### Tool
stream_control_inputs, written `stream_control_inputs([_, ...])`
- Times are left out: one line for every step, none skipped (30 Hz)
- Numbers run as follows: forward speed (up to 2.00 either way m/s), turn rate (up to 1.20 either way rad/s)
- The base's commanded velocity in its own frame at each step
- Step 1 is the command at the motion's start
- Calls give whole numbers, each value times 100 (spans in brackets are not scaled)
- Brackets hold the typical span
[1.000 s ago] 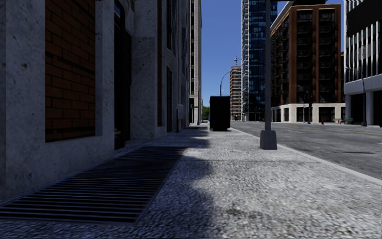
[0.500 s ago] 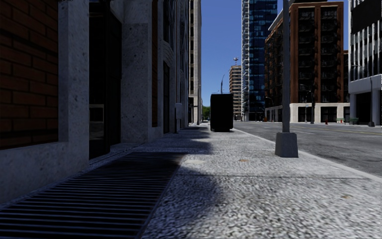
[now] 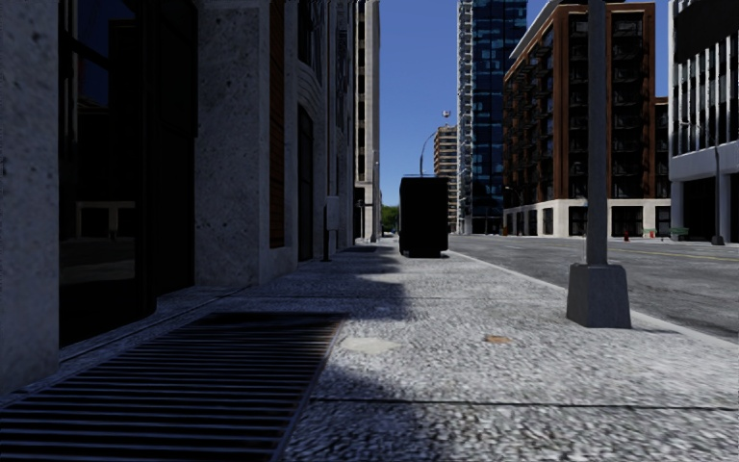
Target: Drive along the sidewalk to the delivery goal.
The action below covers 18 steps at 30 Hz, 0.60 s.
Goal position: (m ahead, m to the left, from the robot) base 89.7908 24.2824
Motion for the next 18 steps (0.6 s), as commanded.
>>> stream_control_inputs([200, -20])
stream_control_inputs([200, -20])
stream_control_inputs([200, -20])
stream_control_inputs([200, -20])
stream_control_inputs([200, -20])
stream_control_inputs([200, -20])
stream_control_inputs([200, -20])
stream_control_inputs([200, -20])
stream_control_inputs([200, -18])
stream_control_inputs([200, -2])
stream_control_inputs([200, -2])
stream_control_inputs([200, 0])
stream_control_inputs([200, 0])
stream_control_inputs([200, 0])
stream_control_inputs([200, 0])
stream_control_inputs([200, 0])
stream_control_inputs([200, 0])
stream_control_inputs([200, 0])
